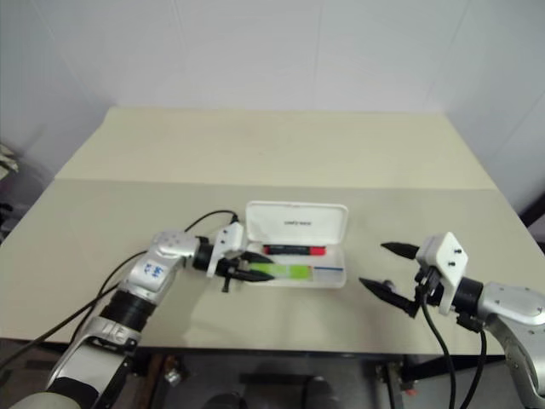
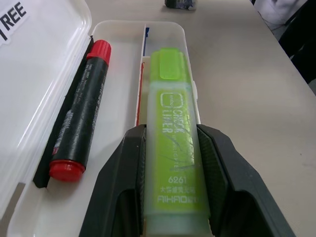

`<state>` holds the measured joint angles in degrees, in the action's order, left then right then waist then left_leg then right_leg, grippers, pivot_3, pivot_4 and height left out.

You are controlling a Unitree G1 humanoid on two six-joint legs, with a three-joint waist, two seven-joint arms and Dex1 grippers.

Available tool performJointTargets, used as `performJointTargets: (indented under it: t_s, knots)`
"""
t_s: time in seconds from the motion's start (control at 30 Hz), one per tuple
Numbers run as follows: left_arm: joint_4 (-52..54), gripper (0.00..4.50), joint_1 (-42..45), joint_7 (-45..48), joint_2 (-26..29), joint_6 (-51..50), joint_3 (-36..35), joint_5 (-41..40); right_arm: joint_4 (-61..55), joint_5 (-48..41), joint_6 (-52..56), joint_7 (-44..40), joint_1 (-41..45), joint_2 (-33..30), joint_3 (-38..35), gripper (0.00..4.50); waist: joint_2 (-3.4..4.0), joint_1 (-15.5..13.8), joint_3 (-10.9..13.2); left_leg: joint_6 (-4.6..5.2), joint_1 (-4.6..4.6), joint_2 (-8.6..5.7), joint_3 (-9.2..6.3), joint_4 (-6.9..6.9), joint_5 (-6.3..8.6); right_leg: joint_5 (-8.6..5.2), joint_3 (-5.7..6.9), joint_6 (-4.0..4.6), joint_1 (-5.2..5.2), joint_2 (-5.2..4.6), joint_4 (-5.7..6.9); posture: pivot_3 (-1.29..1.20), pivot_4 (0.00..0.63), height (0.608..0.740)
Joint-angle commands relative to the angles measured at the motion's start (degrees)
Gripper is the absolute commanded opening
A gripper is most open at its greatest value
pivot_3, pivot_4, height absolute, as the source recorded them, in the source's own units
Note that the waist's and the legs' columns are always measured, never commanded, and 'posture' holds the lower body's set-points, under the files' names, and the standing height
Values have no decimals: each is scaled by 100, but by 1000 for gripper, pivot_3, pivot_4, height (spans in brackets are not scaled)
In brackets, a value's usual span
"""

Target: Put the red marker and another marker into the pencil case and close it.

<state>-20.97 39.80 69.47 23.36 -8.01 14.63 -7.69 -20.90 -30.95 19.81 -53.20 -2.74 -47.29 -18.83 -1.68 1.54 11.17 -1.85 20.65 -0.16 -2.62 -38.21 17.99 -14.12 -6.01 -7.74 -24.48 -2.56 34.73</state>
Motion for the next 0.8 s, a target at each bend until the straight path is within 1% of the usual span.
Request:
performJointTargets:
  t_s: [0.03, 0.23, 0.4, 0.53, 0.6, 0.67, 0.8]
  knots:
    - [138, 2418, 146, -49, -76, -6, 30, 21, -243, -106, -18, 64, 54, 44, -124, 4500, 0, 2, 0, 0, 0, 0, 0, 0, 0, 0, 0, 0, 0, 0, 0, 0, 150, 740]
    - [378, 4475, 106, 14, -126, -135, -6, -86, -258, -91, 13, 96, 111, 94, -67, 4500, 0, 1, 0, 0, 0, 0, 0, 1, 0, 0, 0, 0, 0, 0, 0, 0, 150, 740]
    - [826, 4475, -48, 223, -24, -277, -142, -380, -256, -117, 162, 269, 75, 184, -82, 4500, 0, 1, 0, 0, 0, 0, 0, 3, 0, 0, -1, 0, 0, 0, -4, 0, 150, 740]
    - [1153, 4475, -255, 404, 197, -221, -417, -736, -221, 4, 241, 554, -281, 386, -178, 4500, 0, 4, 0, 0, -1, 3, -1, 11, 0, -1, -1, 2, 0, 1, -7, 0, 150, 740]
    - [1277, 4475, -397, 794, 443, -192, -631, -1071, -102, 170, 87, 641, -675, 534, -263, 4500, 0, 2, 0, 0, -2, 4, -2, 14, 0, -2, 0, 3, -1, 3, -7, 0, 150, 740]
    - [1275, 4475, -445, 960, 614, -184, -853, -1310, -73, 169, 62, 749, -924, 679, -364, 4500, 0, 2, 0, 0, -2, 5, -2, 15, 0, -4, 0, 5, -1, 4, -7, 0, 150, 740]
    - [1011, 4475, -396, 927, 998, -87, -1211, -1299, 4, 291, -35, 1012, -1192, 955, -399, 4500, -1, 11, 0, 0, -11, 2, 7, 6, 0, -2, -4, 3, 9, -2, -10, 0, 150, 740]
